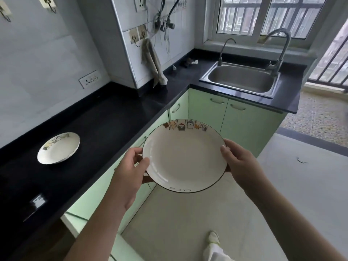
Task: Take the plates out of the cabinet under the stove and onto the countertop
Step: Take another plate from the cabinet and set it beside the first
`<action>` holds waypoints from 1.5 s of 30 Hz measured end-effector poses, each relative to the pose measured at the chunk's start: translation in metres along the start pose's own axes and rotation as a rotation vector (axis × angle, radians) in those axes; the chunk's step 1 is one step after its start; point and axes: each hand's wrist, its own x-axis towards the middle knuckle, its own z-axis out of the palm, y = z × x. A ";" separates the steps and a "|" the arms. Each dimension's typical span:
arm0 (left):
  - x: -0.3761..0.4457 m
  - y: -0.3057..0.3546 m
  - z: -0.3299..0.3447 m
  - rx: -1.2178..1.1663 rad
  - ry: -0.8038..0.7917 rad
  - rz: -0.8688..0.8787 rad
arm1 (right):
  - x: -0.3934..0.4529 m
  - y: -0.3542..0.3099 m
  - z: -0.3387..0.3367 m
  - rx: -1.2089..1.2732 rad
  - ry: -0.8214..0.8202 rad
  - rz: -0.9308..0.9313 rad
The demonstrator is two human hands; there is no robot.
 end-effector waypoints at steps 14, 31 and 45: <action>0.115 0.013 0.033 -0.034 0.312 -0.127 | 0.196 -0.010 0.012 0.080 -0.270 0.015; 0.230 -0.018 -0.139 -0.168 0.555 -0.158 | 0.314 -0.099 0.222 0.118 -0.601 -0.012; 0.317 -0.078 -0.214 -0.113 0.663 -0.338 | 0.403 -0.089 0.354 -0.202 -0.626 -0.029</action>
